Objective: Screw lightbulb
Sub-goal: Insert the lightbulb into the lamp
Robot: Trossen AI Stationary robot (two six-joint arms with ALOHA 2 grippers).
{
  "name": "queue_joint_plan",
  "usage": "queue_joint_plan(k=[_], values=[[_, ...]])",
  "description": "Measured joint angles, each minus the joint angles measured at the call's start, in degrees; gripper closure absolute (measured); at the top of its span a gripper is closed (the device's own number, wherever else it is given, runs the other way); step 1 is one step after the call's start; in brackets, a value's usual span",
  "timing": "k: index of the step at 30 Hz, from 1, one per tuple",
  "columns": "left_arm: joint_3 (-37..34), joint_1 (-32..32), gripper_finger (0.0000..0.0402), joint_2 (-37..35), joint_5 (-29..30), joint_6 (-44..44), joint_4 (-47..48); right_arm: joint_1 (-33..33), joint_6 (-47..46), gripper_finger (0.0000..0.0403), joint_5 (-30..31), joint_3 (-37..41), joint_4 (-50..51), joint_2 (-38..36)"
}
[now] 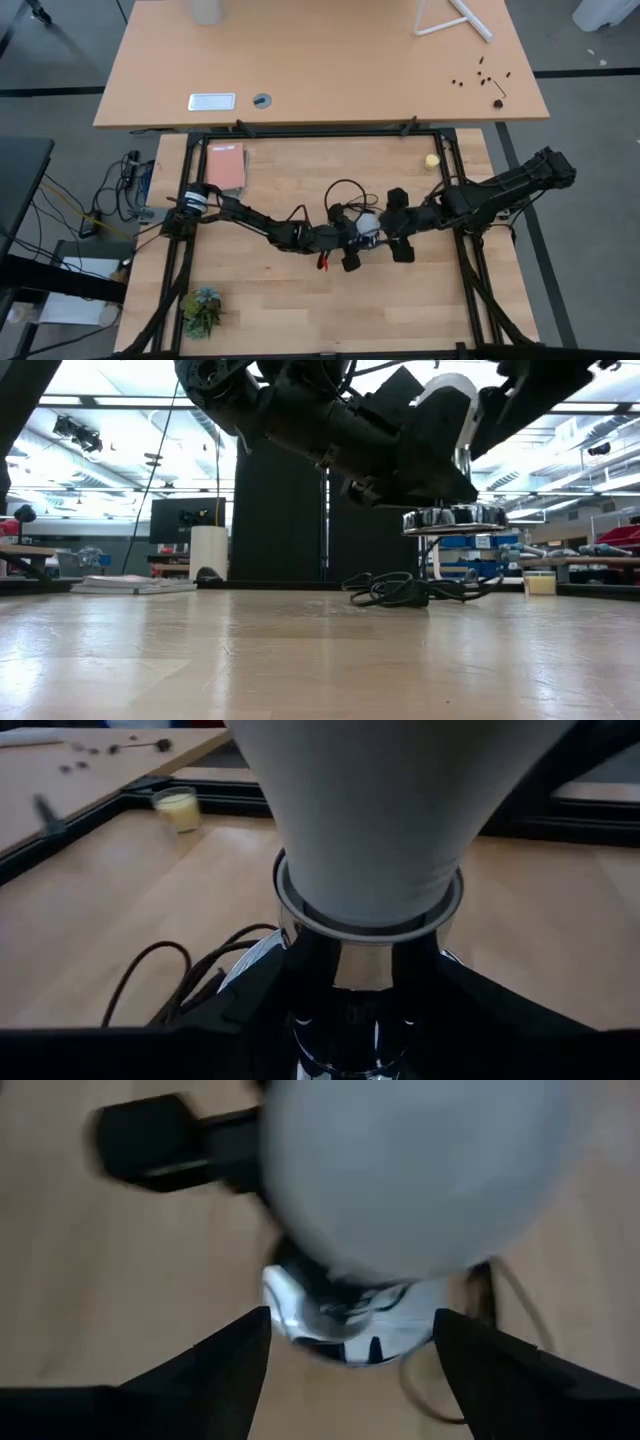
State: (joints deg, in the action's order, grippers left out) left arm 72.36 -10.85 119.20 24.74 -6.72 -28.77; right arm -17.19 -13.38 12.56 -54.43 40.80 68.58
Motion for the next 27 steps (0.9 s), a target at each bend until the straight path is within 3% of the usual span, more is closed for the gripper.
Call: queue_joint_plan(k=[6,16,22,27], values=[[0.0,0.0,0.0208,0.0,-3.5,2.0,-0.5,1.5,3.1,0.0116,-2.2,0.0,-4.3,0.2],[-0.1,-0.3,0.0208,0.2,-0.6,-1.1,-0.4,-2.1,3.1,0.0121,-5.5,-0.1,-6.1,3.5],[0.0,0.4,0.0208,0.1,7.4,-2.8,-0.4,-4.5,1.6,0.0126,-7.9,-5.9,0.4,3.3],[0.0,-0.2,0.0208,0.1,5.9,-2.3,0.6,-5.7,1.1,0.0129,-2.7,-10.0,5.9,3.3]])
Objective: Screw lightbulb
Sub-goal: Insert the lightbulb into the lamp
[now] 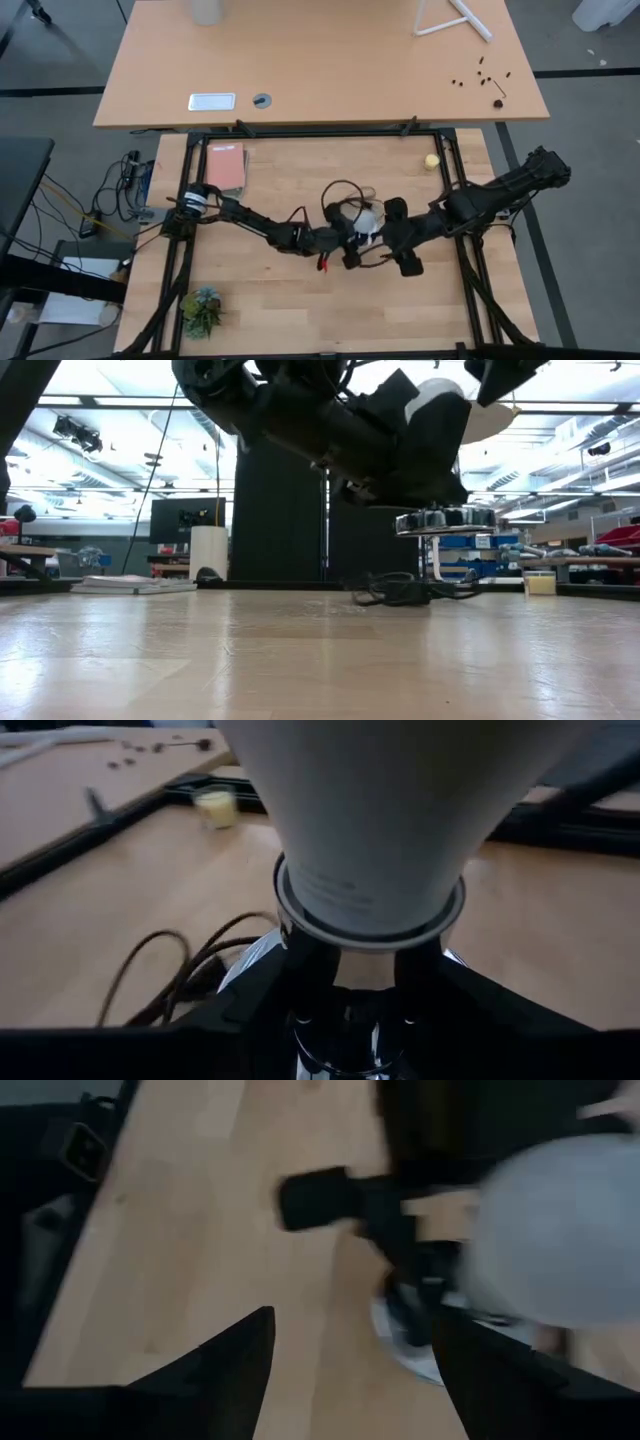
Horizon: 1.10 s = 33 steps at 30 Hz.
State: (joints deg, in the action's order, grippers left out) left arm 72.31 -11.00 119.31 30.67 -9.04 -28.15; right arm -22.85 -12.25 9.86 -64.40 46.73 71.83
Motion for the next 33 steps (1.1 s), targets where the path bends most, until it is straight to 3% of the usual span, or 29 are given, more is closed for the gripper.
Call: queue_joint_plan(k=[7,14,23,28,33], values=[[0.0,0.2,0.0208,0.0,-5.9,4.0,-0.5,2.5,-3.0,0.0131,2.8,-0.1,4.3,1.4],[0.0,0.1,0.0208,0.0,-9.6,5.8,-2.4,4.2,1.0,0.013,2.7,-0.1,1.3,5.3],[0.0,0.0,0.0208,0.0,-5.9,2.7,-2.2,3.8,-0.3,0.0135,-1.8,-0.1,0.4,5.2],[0.0,0.3,0.0208,-0.1,-0.7,0.6,-2.2,1.6,-1.5,0.0135,-8.5,-0.1,0.2,5.2],[0.0,0.1,0.0208,-0.1,-2.6,2.1,-1.8,2.4,-2.6,0.0139,0.0,-0.1,4.4,4.9]])
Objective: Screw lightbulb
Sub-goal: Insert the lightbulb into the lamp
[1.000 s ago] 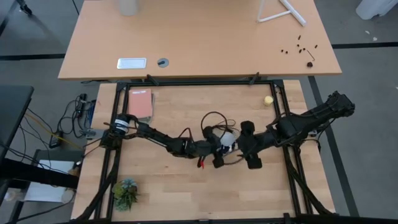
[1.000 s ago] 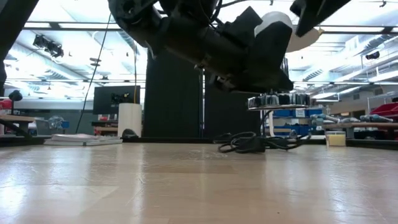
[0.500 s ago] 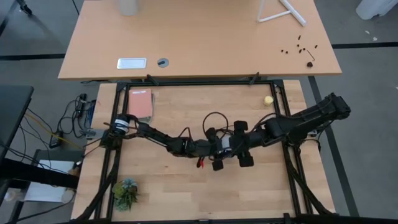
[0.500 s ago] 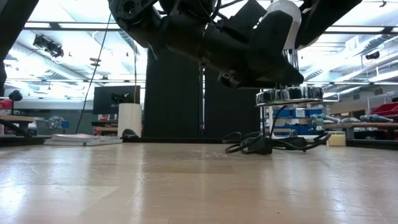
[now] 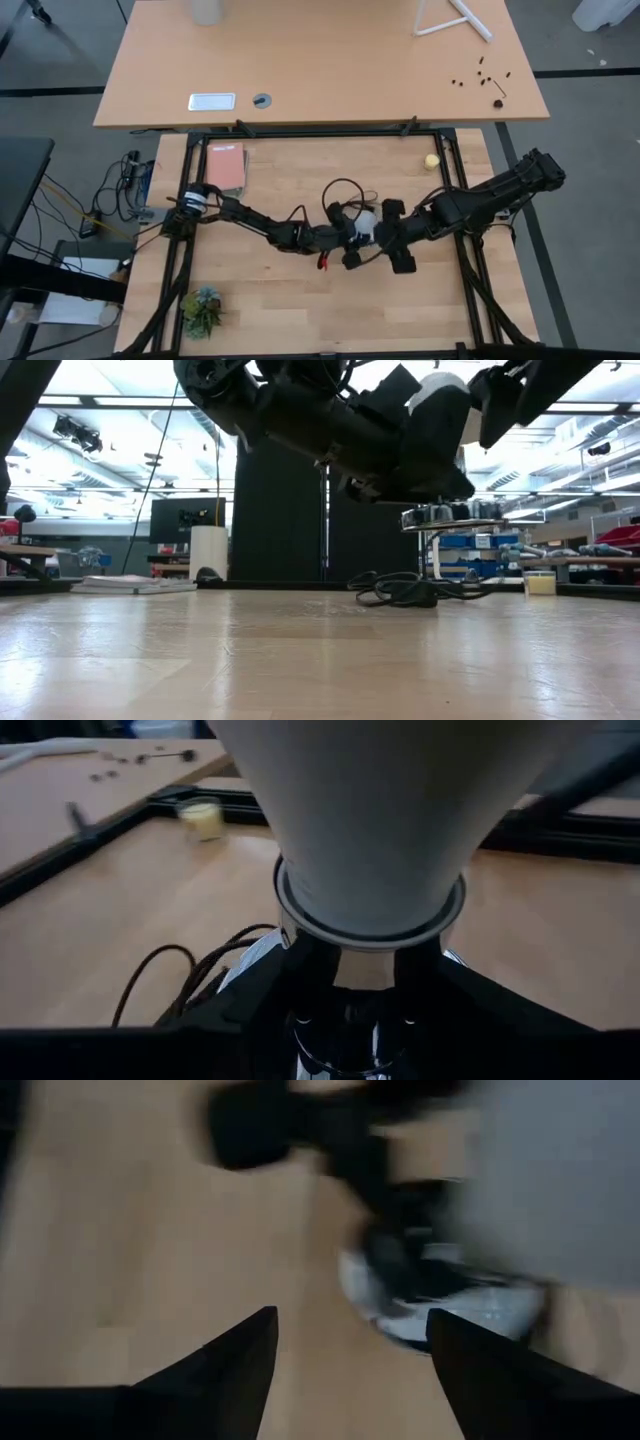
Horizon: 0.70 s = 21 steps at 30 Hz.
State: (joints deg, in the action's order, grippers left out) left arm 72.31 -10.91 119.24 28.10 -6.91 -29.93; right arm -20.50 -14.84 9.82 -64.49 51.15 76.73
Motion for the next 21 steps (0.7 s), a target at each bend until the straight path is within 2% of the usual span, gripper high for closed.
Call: queue_joint_plan(k=[5,10,18,21], values=[[0.0,0.0,0.0208,0.0,-5.8,2.2,-0.3,2.5,0.6,0.0139,2.5,0.0,0.4,0.0],[0.0,0.0,0.0208,0.0,-6.4,2.3,-0.5,2.9,2.7,0.0139,1.4,0.0,-5.5,0.0],[0.0,-0.1,0.0208,0.0,-2.4,-0.3,-0.9,0.3,0.8,0.0139,-2.3,0.0,-3.9,0.0],[0.0,0.1,0.0208,0.0,1.2,-1.5,-1.2,-1.2,0.5,0.014,-7.3,0.0,-5.7,0.0]])
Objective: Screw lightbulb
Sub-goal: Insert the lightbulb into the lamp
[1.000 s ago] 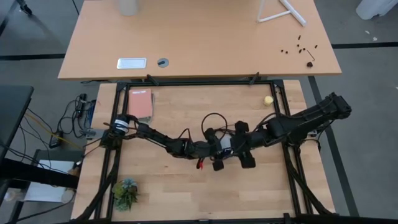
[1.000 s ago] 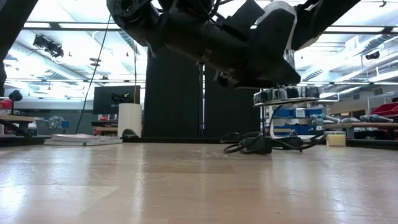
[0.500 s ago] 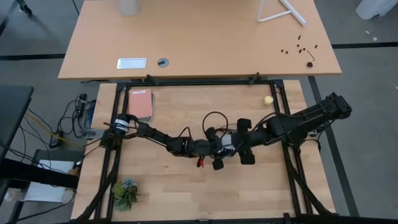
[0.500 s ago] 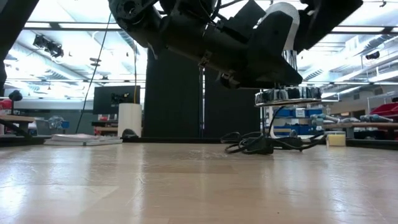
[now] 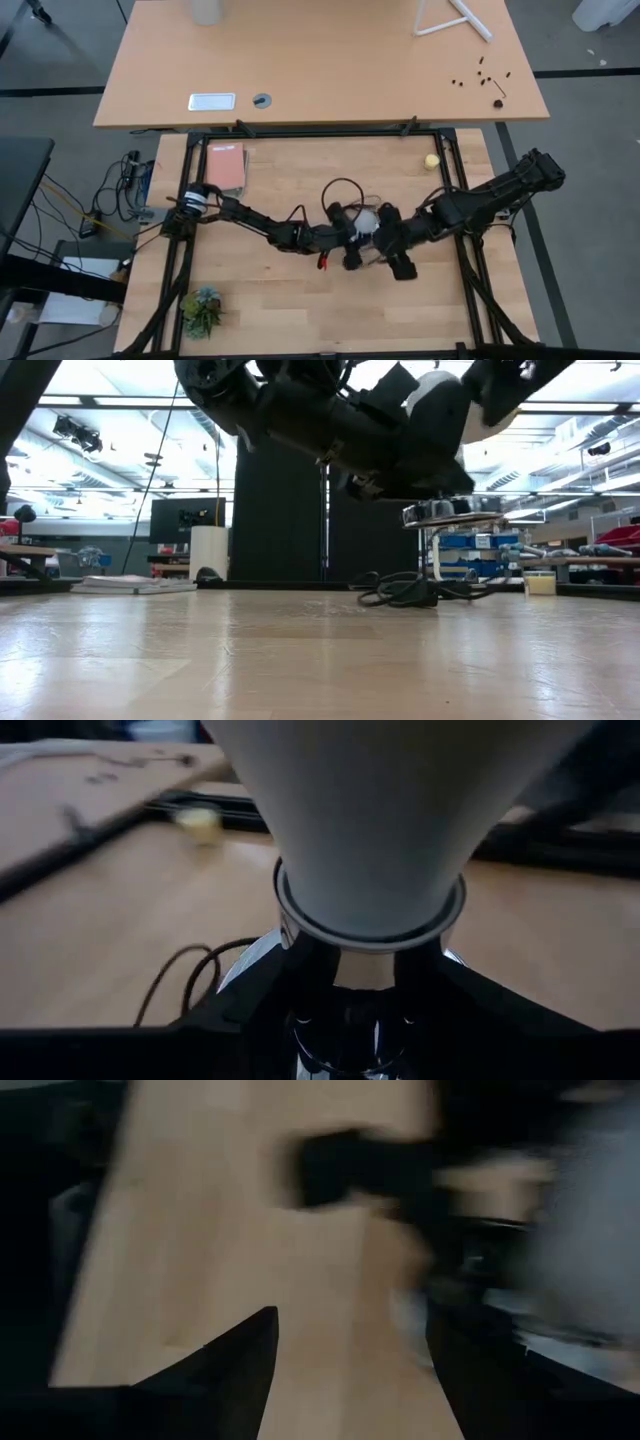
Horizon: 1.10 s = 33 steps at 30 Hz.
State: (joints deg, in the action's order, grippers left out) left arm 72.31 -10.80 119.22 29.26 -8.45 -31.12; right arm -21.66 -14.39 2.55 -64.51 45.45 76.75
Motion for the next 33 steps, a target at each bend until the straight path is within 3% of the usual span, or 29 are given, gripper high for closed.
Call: queue_joint_plan(k=[3,9,16,27,33], values=[[0.0,0.2,0.0208,0.0,0.6,0.4,0.7,-0.6,0.0,0.0143,0.0,0.0,1.3,0.0],[0.0,-0.1,0.0208,0.0,-4.0,2.5,1.3,2.1,0.0,0.0145,8.4,0.0,6.5,0.0],[0.0,-0.1,0.0208,0.0,-9.4,3.9,1.3,4.3,3.4,0.0142,9.0,0.0,0.7,0.0],[0.0,0.1,0.0208,0.0,-0.6,0.5,1.7,0.1,1.1,0.0145,1.3,0.0,1.3,0.0],[0.0,-0.2,0.0208,0.0,-5.1,2.9,2.2,1.2,2.3,0.0145,8.0,0.0,6.9,0.0]])
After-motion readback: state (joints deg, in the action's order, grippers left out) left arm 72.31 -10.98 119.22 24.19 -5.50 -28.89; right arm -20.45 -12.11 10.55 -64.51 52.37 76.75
